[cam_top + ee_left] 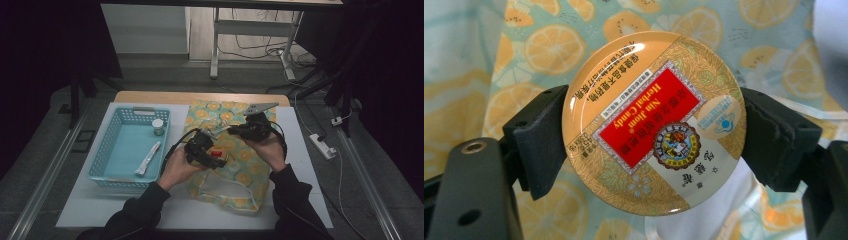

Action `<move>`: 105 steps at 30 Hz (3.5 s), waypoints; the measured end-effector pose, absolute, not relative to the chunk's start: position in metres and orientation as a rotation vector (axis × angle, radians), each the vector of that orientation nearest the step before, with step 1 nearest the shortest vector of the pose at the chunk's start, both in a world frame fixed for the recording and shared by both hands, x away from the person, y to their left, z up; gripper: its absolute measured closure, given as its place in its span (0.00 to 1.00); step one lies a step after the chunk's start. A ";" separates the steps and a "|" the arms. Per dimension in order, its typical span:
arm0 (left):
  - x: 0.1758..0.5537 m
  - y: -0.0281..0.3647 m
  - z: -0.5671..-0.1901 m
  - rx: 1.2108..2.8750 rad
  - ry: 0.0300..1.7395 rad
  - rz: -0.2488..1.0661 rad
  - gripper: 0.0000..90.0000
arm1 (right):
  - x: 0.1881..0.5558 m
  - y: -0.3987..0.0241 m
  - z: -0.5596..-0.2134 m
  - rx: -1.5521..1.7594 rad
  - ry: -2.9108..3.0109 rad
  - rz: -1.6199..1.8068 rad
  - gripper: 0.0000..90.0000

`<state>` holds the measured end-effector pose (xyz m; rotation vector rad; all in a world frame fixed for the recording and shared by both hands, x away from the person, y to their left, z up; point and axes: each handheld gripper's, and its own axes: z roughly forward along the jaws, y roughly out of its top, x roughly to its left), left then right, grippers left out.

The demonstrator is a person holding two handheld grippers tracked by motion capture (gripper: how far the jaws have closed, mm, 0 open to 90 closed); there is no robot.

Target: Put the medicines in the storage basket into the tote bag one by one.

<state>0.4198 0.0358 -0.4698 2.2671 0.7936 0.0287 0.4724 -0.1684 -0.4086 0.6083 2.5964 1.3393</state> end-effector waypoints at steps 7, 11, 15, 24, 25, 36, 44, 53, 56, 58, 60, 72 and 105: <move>0.432 0.030 -0.477 2.270 0.819 0.049 0.22 | 0.472 -0.167 -0.409 0.605 2.598 1.337 1.00; 0.439 0.026 -0.481 2.269 0.832 0.061 0.22 | 0.472 -0.165 -0.411 0.604 2.601 1.328 1.00; 0.445 0.023 -0.487 2.271 0.844 0.084 0.22 | 0.473 -0.164 -0.413 0.603 2.607 1.317 1.00; 0.455 0.025 -0.500 2.247 0.878 0.108 0.22 | 0.475 -0.161 -0.418 0.609 2.620 1.294 1.00; 0.456 0.025 -0.502 2.246 0.881 0.112 0.22 | 0.476 -0.161 -0.420 0.613 2.622 1.288 1.00; 0.465 0.024 -0.519 2.264 0.912 0.142 0.22 | 0.484 -0.162 -0.434 0.633 2.643 1.257 1.00; 0.466 0.017 -0.526 2.318 0.914 0.176 0.21 | 0.486 -0.161 -0.439 0.639 2.653 1.249 1.00; 0.459 0.019 -0.519 2.310 0.902 0.185 0.11 | 0.486 -0.163 -0.437 0.644 2.649 1.252 1.00; 0.457 0.021 -0.515 2.301 0.907 0.183 0.09 | 0.486 -0.163 -0.437 0.642 2.648 1.254 1.00; 0.454 0.023 -0.510 2.290 0.906 0.188 0.08 | 0.486 -0.163 -0.437 0.642 2.648 1.254 1.00; 0.451 0.026 -0.505 2.279 0.905 0.178 0.07 | 0.486 -0.163 -0.437 0.642 2.648 1.254 1.00; 0.434 0.041 -0.489 2.203 0.893 0.107 0.00 | 0.486 -0.166 -0.435 0.645 2.643 1.251 1.00; 0.391 0.092 -0.465 2.154 0.802 0.055 0.00 | 0.483 -0.167 -0.434 0.636 2.640 1.240 1.00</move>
